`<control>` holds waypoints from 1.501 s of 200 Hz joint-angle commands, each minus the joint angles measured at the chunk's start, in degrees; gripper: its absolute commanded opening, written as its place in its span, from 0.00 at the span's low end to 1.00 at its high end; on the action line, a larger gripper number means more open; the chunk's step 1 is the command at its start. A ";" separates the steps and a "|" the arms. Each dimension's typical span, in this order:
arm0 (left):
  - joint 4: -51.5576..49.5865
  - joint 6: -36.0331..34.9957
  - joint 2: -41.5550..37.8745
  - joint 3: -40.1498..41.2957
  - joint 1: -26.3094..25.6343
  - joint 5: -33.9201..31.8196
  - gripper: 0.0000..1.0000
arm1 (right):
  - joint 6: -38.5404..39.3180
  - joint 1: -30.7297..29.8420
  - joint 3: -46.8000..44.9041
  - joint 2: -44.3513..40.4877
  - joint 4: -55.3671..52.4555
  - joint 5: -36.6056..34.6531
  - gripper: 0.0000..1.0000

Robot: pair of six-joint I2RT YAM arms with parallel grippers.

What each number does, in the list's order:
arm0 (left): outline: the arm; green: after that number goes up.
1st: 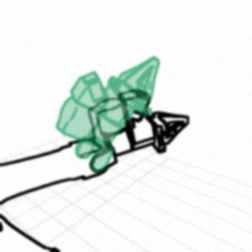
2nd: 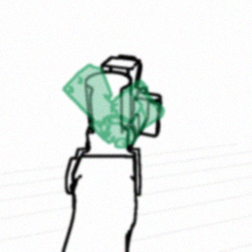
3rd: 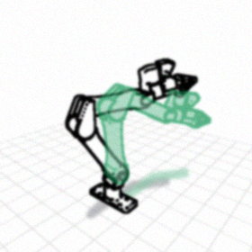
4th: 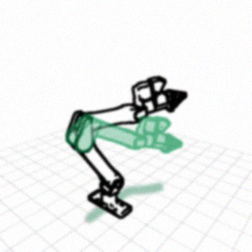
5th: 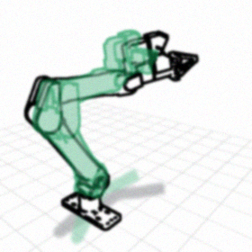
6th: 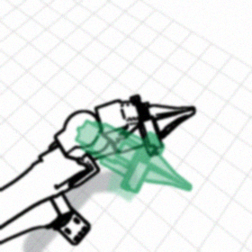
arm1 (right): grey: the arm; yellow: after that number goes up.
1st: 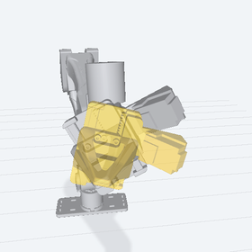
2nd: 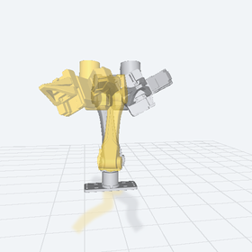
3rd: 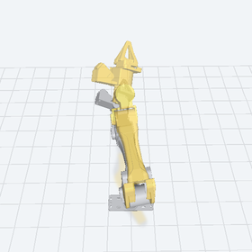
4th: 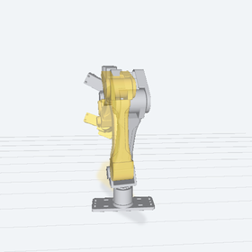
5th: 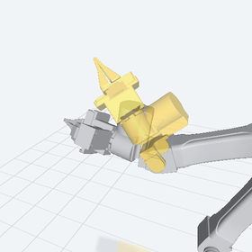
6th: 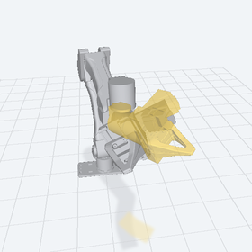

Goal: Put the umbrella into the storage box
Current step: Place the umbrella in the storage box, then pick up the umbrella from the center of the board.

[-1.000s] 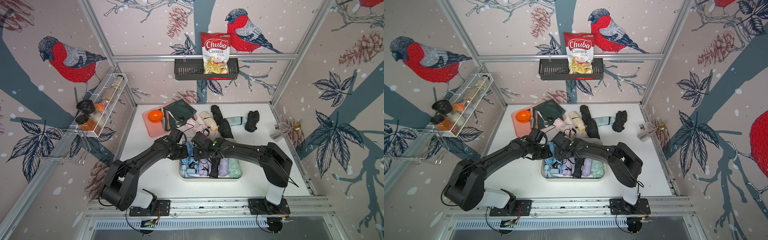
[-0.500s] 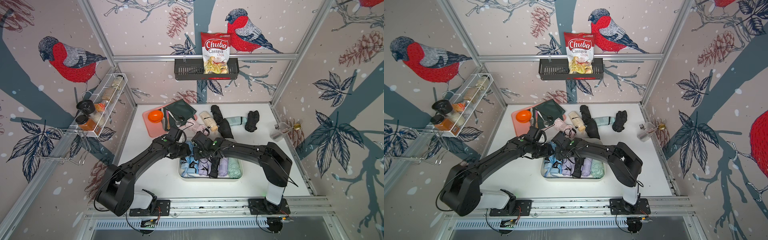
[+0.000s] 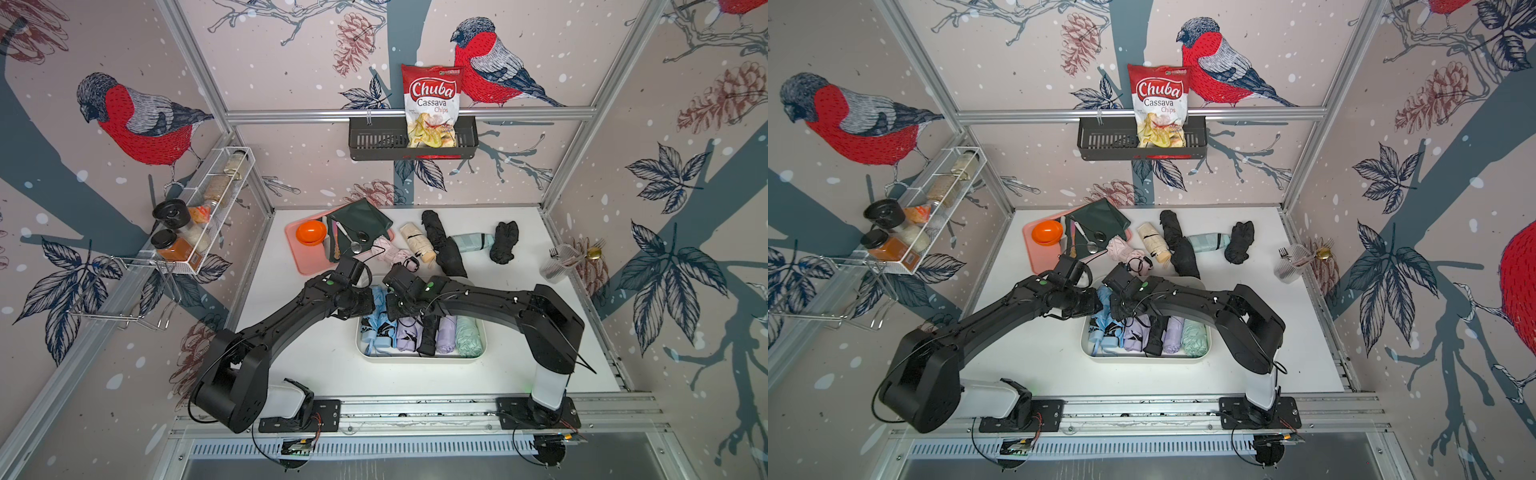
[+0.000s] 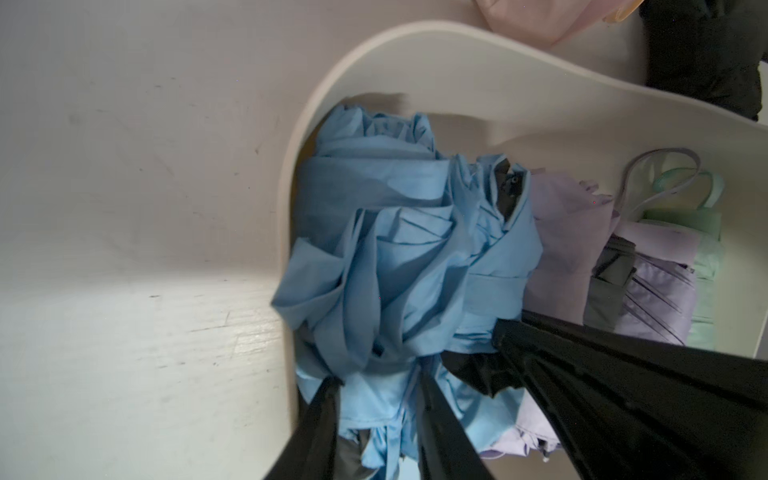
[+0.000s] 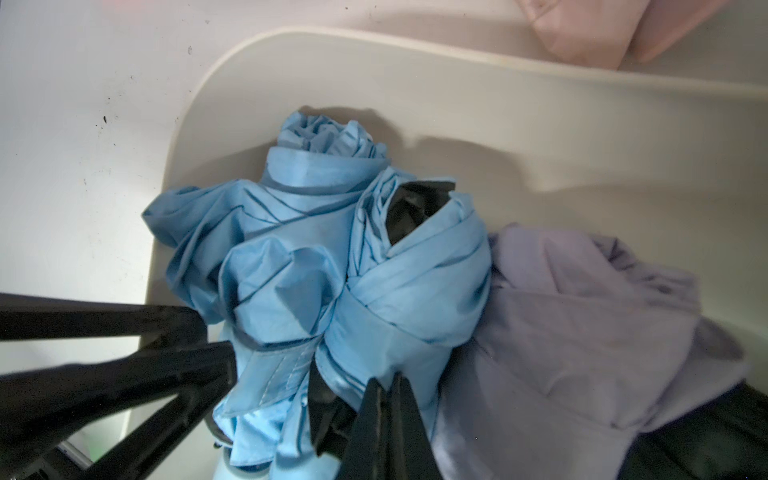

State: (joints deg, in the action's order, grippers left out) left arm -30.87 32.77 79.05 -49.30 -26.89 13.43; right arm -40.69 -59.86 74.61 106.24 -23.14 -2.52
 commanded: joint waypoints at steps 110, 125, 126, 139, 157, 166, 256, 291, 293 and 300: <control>-1.05 0.08 3.39 3.35 -1.13 0.19 0.18 | 0.64 0.33 -1.15 0.90 3.85 5.42 0.01; -1.89 -0.12 2.00 1.67 -1.12 -0.24 0.22 | 1.46 0.27 -1.04 -0.21 3.54 4.83 0.08; -1.99 -0.10 1.90 1.58 -1.13 -0.29 0.22 | 1.56 0.27 -1.00 -0.36 3.49 4.77 0.08; -3.21 -0.23 0.43 -0.56 -1.07 -0.85 0.28 | 2.39 0.31 -0.52 -1.88 3.36 4.00 0.17; -5.31 -0.38 -1.59 -3.59 -1.14 -2.27 0.35 | 3.11 0.27 0.39 -4.06 2.46 2.29 0.28; -6.21 -0.27 -2.49 -4.97 -1.14 -3.14 0.39 | 3.33 0.31 0.73 -5.17 1.85 1.43 0.32; 8.02 0.19 -2.51 -13.33 0.98 -13.16 0.94 | 6.72 9.55 -5.65 -22.21 0.16 -7.66 0.61; 13.19 1.37 6.59 -19.54 2.71 -11.50 0.98 | 10.28 17.68 -9.44 -27.62 1.82 -9.35 0.98; 13.20 1.47 7.27 -19.99 2.77 -11.28 0.98 | 10.45 18.11 -9.65 -27.89 1.90 -9.65 1.00; 13.50 2.31 9.55 -21.35 2.80 -10.81 0.98 | 10.86 19.60 -10.32 -28.63 2.23 -10.39 1.00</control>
State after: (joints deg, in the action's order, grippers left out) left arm -22.70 33.34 83.68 -67.22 -24.62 1.69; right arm -33.19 -43.97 66.08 79.83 -22.57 -9.47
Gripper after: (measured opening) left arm 0.975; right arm 0.934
